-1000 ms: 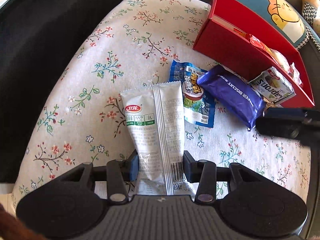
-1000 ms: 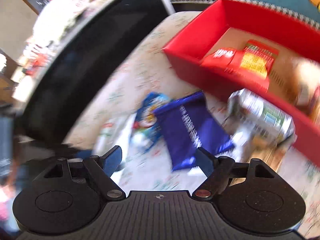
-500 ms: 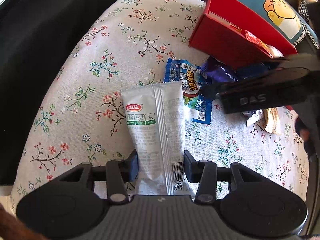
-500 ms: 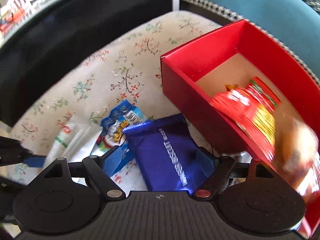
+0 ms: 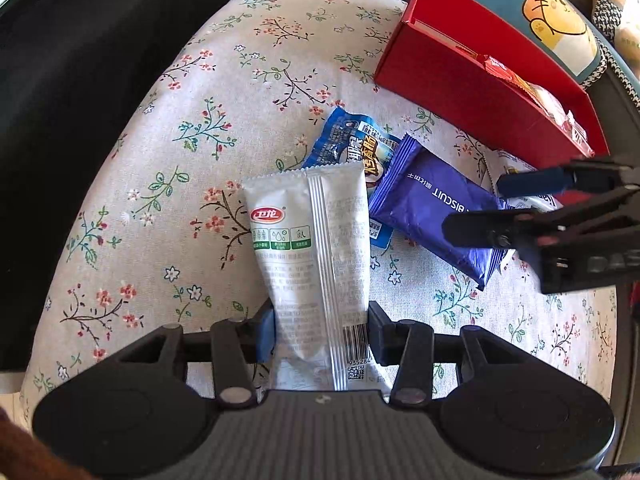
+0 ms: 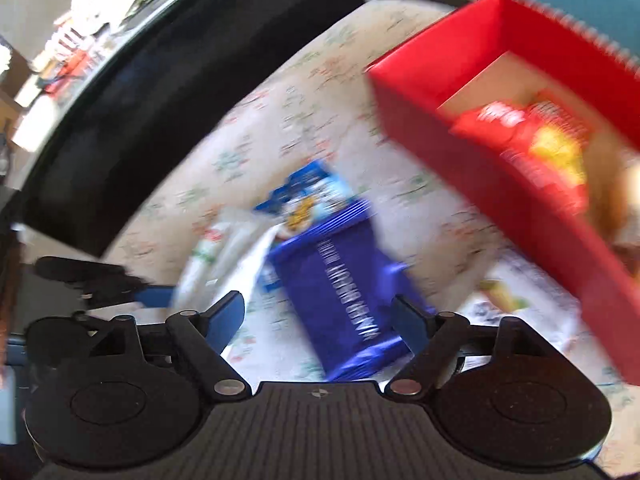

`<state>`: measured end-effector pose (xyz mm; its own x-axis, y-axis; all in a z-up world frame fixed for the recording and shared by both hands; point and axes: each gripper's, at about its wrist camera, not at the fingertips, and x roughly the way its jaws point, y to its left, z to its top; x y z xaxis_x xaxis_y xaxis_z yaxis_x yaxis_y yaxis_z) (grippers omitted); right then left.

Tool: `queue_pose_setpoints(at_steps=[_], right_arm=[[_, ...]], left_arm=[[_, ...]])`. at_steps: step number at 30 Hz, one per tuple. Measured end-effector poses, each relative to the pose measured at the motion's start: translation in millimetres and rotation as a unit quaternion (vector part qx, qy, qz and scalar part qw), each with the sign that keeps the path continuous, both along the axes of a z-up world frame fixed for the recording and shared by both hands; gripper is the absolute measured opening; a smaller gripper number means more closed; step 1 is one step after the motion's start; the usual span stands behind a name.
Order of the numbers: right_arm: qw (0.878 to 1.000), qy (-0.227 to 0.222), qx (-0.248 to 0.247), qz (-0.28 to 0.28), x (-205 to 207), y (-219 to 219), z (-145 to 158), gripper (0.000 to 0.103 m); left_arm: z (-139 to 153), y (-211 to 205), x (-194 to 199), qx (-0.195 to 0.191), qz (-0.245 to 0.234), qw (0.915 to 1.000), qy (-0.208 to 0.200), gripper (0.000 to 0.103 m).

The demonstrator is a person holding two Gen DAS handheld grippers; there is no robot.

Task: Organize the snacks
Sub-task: 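Lift the white packet with the left tool while the right tool grasps the blue Wafer Biscuit pack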

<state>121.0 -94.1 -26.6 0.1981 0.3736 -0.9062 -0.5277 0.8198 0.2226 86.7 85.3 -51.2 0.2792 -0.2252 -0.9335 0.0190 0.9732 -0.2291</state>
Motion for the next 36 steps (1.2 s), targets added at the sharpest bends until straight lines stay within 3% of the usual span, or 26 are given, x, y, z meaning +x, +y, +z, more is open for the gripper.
queue_pose_setpoints(at_steps=[3,6,12,14,16,26,32,36], right_arm=[[0.998,-0.022,-0.059,0.027,7,12,-5,0.085],[0.989,-0.031,-0.109,0.091,11,28,-13,0.085],[0.978,-0.023,-0.127,0.162,9,45,-29,0.085],[0.977,-0.039,-0.14,0.156,6,47,-34,0.084],[0.979,-0.052,-0.138,0.143,0,45,-32,0.074],[0.997,-0.051,-0.059,0.001,-73,-11,-8,0.071],[0.995,-0.025,-0.068,-0.071,-124,-49,-27,0.071],[0.991,-0.055,-0.087,-0.082,-138,-53,-33,0.071]], left_arm=[[0,1,0,-0.004,0.003,1.0,0.002,0.092],[0,4,0,-0.012,0.002,0.9999,0.004,0.092],[-1,4,2,-0.011,-0.011,0.9999,0.003,0.092],[-1,2,2,-0.006,-0.017,0.9998,0.001,0.093],[-1,1,1,-0.001,-0.021,0.9998,-0.001,0.095],[-1,-17,-17,0.042,-0.049,0.9977,-0.023,0.096],[2,-41,-35,0.049,-0.098,0.9935,-0.027,0.095],[3,-50,-41,0.068,-0.101,0.992,-0.035,0.1]])
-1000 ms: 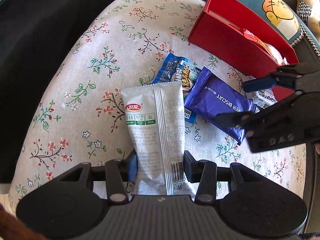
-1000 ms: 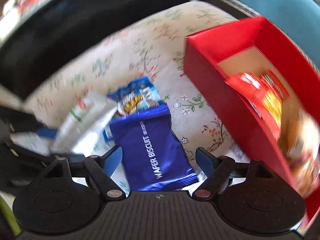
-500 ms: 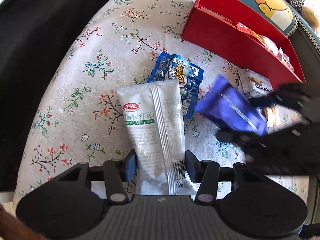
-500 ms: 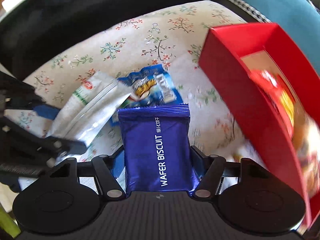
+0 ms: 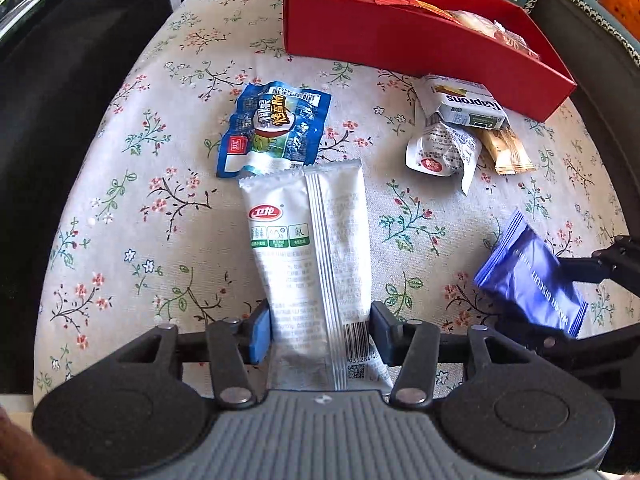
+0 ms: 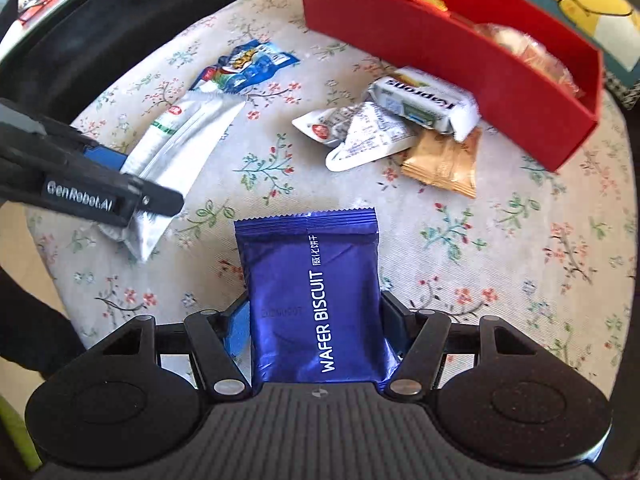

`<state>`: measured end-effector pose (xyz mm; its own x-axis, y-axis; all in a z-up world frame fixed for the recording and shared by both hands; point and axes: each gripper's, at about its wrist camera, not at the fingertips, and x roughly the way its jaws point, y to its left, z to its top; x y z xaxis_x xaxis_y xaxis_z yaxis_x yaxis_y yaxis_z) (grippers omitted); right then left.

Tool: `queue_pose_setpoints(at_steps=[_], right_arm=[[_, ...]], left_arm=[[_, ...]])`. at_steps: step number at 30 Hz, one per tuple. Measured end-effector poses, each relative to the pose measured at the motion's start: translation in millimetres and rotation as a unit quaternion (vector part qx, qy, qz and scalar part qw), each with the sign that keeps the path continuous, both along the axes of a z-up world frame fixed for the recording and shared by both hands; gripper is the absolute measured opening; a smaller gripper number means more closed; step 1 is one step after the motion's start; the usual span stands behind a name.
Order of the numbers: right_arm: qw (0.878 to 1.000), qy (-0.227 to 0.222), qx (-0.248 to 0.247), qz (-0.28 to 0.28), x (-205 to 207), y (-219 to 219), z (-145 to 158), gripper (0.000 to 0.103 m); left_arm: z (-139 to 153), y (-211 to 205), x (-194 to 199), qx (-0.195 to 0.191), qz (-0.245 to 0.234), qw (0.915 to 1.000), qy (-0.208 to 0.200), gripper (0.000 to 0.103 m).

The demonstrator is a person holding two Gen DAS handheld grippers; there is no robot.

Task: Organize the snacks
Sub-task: 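Lift the white packet with the left tool while the right tool grasps the blue Wafer Biscuit pack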

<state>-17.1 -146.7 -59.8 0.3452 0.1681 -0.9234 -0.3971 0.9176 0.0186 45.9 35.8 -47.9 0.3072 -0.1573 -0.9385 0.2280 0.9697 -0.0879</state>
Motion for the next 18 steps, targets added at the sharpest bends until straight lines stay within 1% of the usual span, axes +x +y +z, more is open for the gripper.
queue_pose_setpoints(at_steps=[1,3,5,6,7,8,11,12,18], right_arm=[[1.0,-0.009,-0.002,-0.005,-1,-1,0,0.072],[1.0,-0.02,-0.011,-0.008,0,-1,-4,0.074],[1.0,-0.026,-0.014,0.0,1,3,-4,0.079],[0.999,-0.032,-0.018,-0.001,2,3,-5,0.084],[0.999,-0.034,-0.02,-0.003,4,3,-6,0.087],[0.999,-0.033,-0.02,-0.006,7,2,-8,0.088],[0.999,-0.024,-0.016,-0.018,9,-4,-13,0.1],[1.0,-0.012,-0.018,-0.018,8,-6,-14,0.103],[0.999,-0.009,-0.025,-0.019,9,-3,-15,0.103]], left_arm=[[0,0,1,0.0,0.007,1.0,0.001,0.103],[1,-3,4,0.005,0.016,0.9999,-0.001,0.103],[2,-7,6,0.02,0.02,0.9995,-0.014,0.103],[1,-9,7,0.03,0.022,0.9991,-0.02,0.103],[0,-10,7,0.037,0.026,0.9988,-0.02,0.103],[-2,-11,7,0.04,0.029,0.9987,-0.016,0.103],[-6,-11,5,0.038,0.034,0.9986,-0.013,0.103],[-6,-11,4,0.039,0.037,0.9984,-0.016,0.103],[-9,-11,-3,0.041,0.049,0.9978,-0.018,0.103]])
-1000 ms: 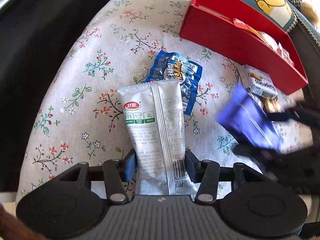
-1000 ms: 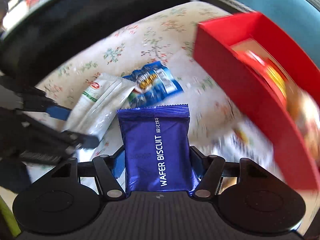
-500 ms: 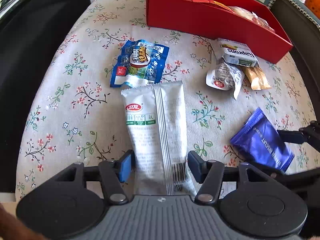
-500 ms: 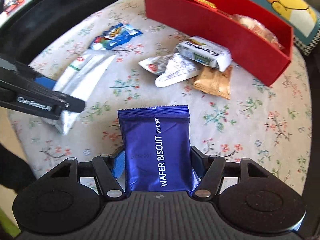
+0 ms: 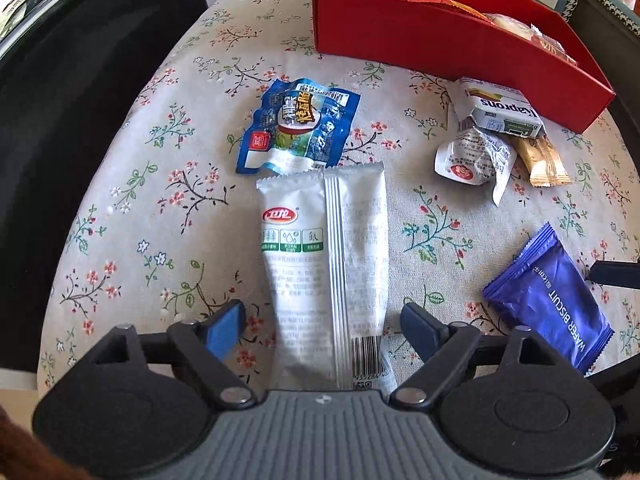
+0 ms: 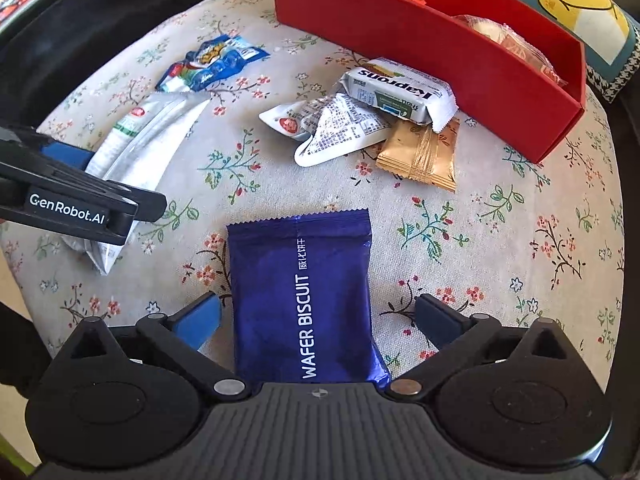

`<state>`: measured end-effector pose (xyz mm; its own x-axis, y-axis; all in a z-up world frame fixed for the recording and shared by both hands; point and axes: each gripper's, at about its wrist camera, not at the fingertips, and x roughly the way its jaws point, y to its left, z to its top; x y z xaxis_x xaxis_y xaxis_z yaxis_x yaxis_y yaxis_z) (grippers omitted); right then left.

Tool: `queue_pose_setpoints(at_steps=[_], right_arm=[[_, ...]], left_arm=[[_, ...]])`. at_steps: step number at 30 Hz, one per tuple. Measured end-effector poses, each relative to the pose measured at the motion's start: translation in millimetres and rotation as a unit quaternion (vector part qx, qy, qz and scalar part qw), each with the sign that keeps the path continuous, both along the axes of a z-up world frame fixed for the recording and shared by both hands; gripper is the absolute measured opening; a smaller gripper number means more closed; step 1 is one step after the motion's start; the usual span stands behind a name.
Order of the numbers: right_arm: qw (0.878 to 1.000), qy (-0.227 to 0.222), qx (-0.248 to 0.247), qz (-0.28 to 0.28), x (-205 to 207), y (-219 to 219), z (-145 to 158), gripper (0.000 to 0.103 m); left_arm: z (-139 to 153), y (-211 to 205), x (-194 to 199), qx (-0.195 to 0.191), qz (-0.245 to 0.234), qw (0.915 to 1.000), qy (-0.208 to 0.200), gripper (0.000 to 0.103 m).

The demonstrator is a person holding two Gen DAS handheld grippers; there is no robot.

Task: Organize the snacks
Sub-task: 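Lift the white packet with the left tool while the right tool grasps the blue Wafer Biscuit pack, then carry the white packet and blue wafer pack over the red box with both tools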

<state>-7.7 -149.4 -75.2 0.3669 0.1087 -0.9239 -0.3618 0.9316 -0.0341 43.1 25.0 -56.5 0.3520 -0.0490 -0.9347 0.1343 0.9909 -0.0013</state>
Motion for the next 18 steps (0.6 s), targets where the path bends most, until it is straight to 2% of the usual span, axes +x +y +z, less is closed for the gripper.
queue_pose_setpoints(at_steps=[2,3,5,6,7,13,18], right_arm=[[1.0,0.004,-0.001,-0.003,0,0,1,0.103],[1.0,0.004,-0.004,-0.003,-1,-1,3,0.099],[1.0,-0.004,-0.013,0.003,-6,1,7,0.086],[1.0,-0.005,-0.011,0.008,-8,2,9,0.074],[1.0,-0.008,-0.014,0.009,-10,3,12,0.071],[1.0,-0.016,-0.013,0.004,-22,4,18,0.07],[1.0,-0.024,0.0,-0.016,-25,-5,25,0.07]], left_arm=[[1,1,-2,-0.004,0.003,1.0,0.004,0.103],[1,1,-2,-0.006,0.004,0.9999,0.007,0.103],[3,-1,-2,-0.005,-0.002,1.0,0.006,0.103],[5,-2,-4,-0.007,-0.006,1.0,0.003,0.103],[8,-3,-5,-0.007,-0.011,0.9999,0.002,0.096],[14,-4,-10,-0.028,-0.014,0.9995,0.006,0.09],[24,-13,-15,-0.029,-0.027,0.9992,-0.009,0.09]])
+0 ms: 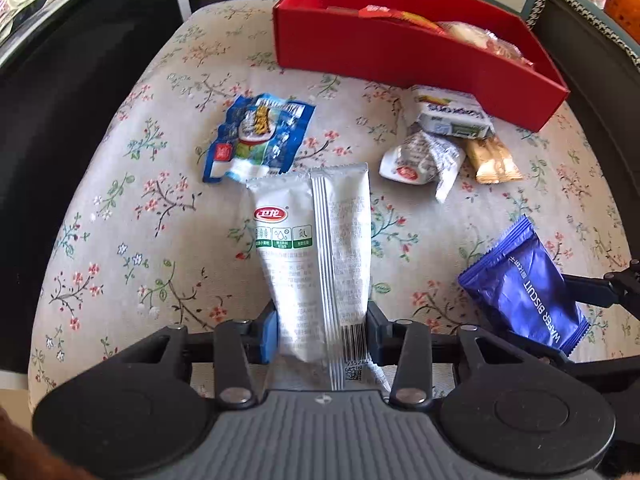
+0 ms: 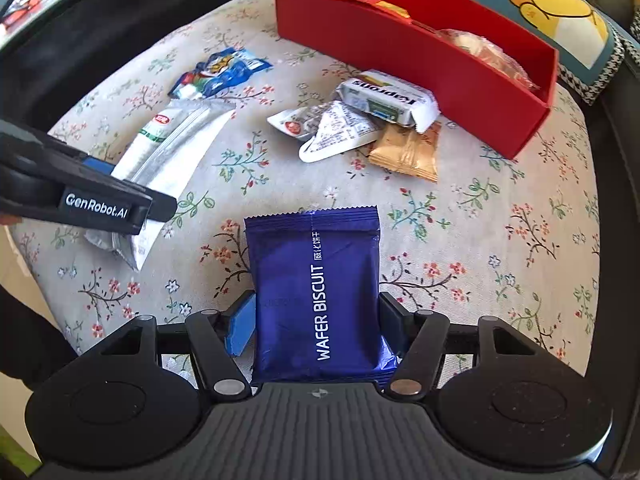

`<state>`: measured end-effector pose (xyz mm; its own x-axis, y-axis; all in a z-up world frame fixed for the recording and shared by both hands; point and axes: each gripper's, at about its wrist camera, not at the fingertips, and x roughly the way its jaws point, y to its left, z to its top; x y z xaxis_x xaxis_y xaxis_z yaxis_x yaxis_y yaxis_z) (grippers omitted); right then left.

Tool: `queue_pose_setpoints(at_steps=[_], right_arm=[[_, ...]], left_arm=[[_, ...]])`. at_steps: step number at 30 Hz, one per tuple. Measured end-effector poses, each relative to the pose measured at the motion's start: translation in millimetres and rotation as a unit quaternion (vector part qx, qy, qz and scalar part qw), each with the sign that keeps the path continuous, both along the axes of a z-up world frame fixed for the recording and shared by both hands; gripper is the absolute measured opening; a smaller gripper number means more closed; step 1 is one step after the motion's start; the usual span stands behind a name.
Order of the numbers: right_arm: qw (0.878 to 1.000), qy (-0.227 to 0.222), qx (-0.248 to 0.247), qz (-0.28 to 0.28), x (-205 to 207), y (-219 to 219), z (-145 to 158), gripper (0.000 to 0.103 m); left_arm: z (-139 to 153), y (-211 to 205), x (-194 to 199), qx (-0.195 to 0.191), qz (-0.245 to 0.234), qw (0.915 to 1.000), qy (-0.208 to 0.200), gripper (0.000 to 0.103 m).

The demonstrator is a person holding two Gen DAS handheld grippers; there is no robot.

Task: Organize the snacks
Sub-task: 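Carry the white packet and blue wafer pack over the red box with both tools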

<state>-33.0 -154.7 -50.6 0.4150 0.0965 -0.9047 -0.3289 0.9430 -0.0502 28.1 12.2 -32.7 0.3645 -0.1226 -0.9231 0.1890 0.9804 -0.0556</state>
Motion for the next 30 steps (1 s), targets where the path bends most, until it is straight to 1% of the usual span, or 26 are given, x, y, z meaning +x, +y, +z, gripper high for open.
queue_pose_setpoints(at_steps=[6,12,16,18,23,30], right_arm=[[0.999,-0.022,0.016,-0.026,7,-15,15,0.07],[0.998,-0.026,0.029,-0.045,17,-27,21,0.07],[0.997,-0.041,0.031,-0.052,25,-29,30,0.07],[0.996,-0.048,0.041,-0.061,31,-34,36,0.07],[0.994,-0.062,0.05,-0.081,46,-45,44,0.07],[0.99,-0.081,0.063,-0.101,69,-55,58,0.07]], left_arm=[[11,-14,4,0.008,-0.014,0.9996,-0.024,0.09],[22,-27,14,0.003,-0.027,0.9989,-0.039,0.09],[33,-35,22,-0.002,-0.033,0.9981,-0.051,0.09],[36,-38,27,-0.003,-0.036,0.9978,-0.056,0.09],[42,-43,46,-0.007,-0.033,0.9976,-0.061,0.09],[53,-62,72,-0.007,-0.046,0.9962,-0.074,0.09]])
